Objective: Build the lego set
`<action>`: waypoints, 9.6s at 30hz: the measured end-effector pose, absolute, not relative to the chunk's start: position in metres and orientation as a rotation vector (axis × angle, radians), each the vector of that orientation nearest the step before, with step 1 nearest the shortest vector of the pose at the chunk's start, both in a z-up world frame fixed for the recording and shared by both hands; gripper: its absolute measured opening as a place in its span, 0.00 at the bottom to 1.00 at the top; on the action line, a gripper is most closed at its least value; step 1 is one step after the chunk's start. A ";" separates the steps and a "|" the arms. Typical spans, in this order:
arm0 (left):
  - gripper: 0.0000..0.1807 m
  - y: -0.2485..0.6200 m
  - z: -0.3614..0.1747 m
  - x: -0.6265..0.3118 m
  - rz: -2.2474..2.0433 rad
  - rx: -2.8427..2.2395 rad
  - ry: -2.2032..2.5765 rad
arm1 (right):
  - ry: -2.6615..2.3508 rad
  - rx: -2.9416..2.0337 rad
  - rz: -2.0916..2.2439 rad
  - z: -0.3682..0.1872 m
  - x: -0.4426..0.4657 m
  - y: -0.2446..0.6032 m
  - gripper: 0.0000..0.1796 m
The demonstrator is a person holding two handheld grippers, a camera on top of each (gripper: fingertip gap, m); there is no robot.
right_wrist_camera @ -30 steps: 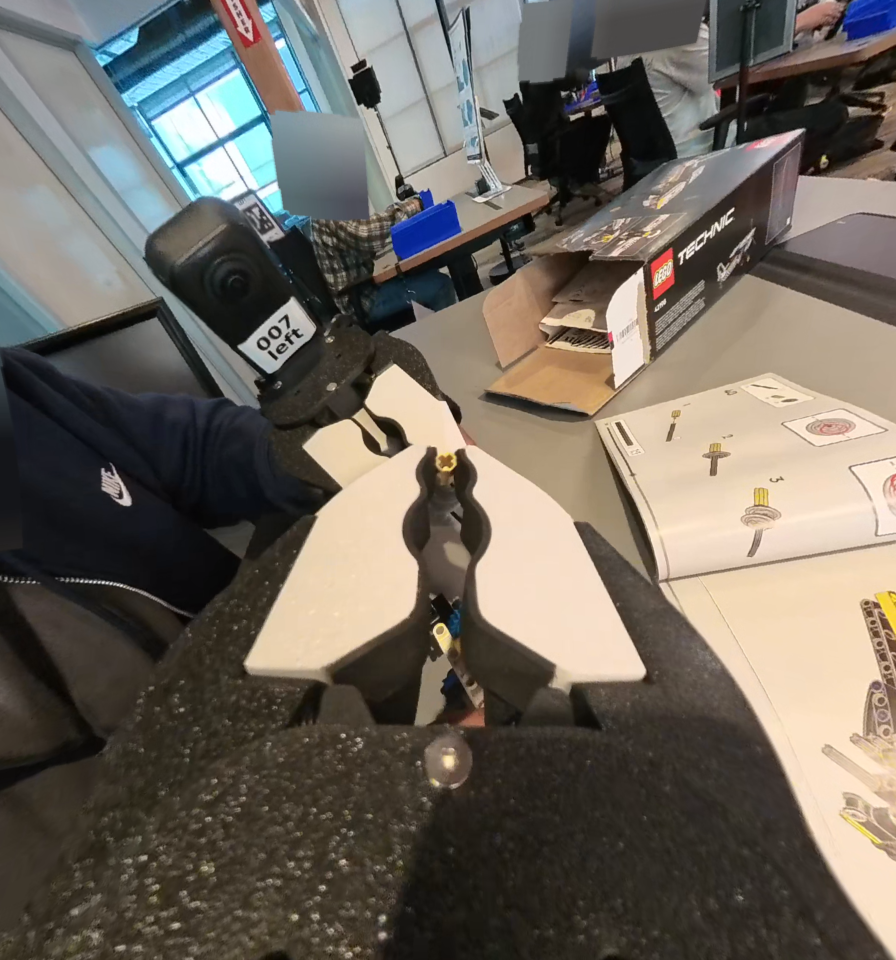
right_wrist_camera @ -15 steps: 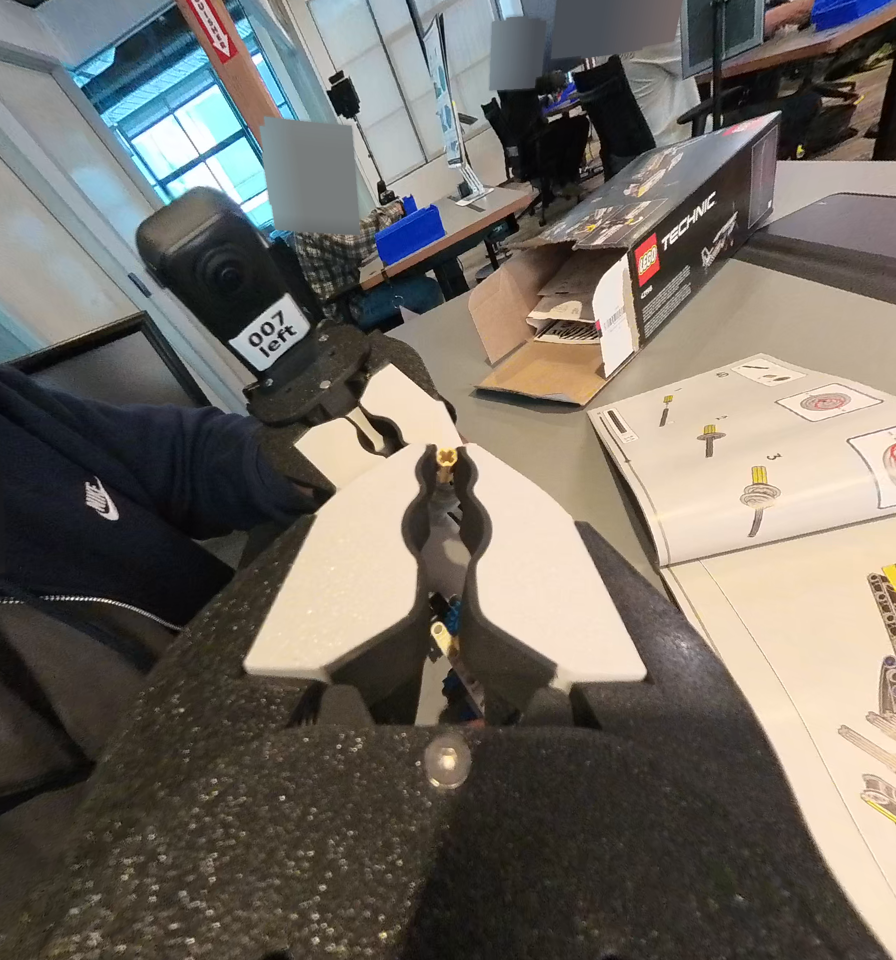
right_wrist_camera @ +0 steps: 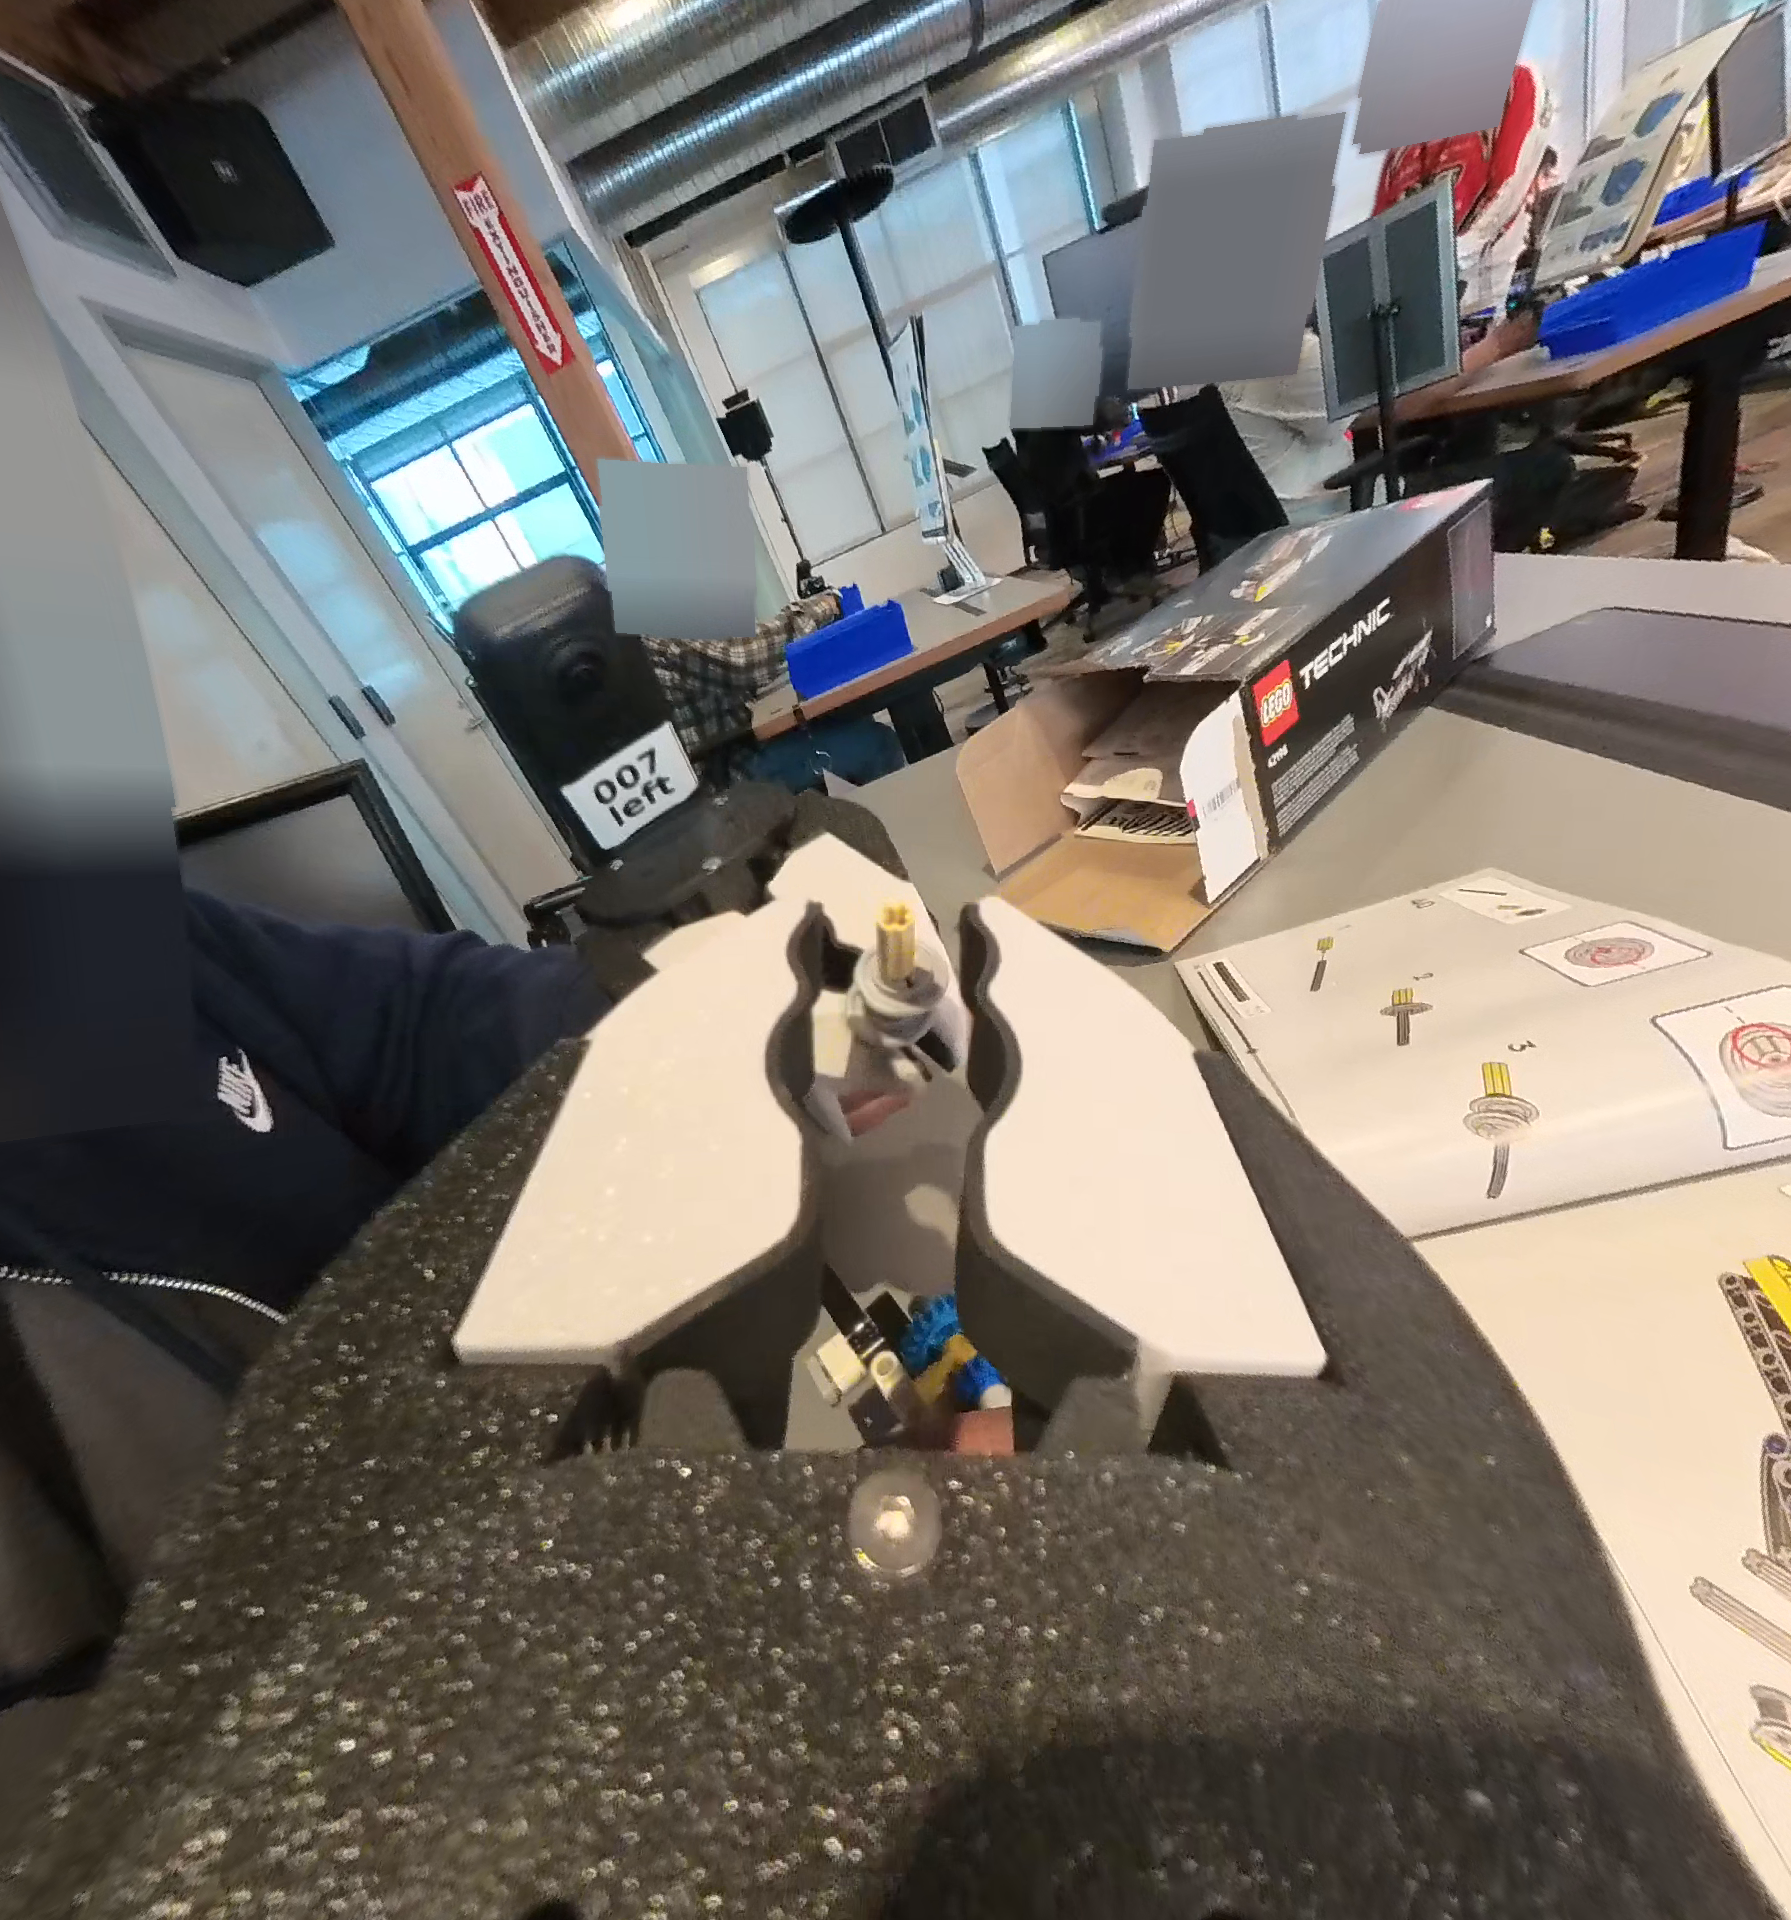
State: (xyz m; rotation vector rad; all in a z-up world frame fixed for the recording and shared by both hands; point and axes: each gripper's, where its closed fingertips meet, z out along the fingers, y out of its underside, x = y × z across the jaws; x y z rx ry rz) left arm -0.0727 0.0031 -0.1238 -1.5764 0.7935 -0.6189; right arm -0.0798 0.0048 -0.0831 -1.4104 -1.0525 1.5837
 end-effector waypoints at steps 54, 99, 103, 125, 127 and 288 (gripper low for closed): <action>0.02 0.006 -0.124 -0.079 -0.595 -1.631 0.800 | -1.087 -1.397 1.494 -0.095 -0.083 0.003 0.16; 0.02 0.005 -0.135 -0.075 -0.523 -1.633 0.874 | -1.122 -1.356 1.332 -0.094 -0.079 0.013 0.00; 0.02 0.004 -0.137 -0.075 -0.488 -1.625 0.898 | -1.172 -1.337 1.289 -0.097 -0.078 0.011 0.00; 0.01 0.004 -0.148 -0.076 -0.430 -1.661 0.964 | -1.282 -1.408 1.209 -0.112 -0.077 0.010 0.00; 0.02 0.004 -0.149 -0.076 -0.432 -1.665 0.963 | -1.271 -1.410 1.208 -0.113 -0.077 0.010 0.01; 0.13 -0.024 -0.172 -0.098 -0.657 -1.651 0.949 | -1.304 -1.546 1.162 -0.150 -0.065 -0.022 0.09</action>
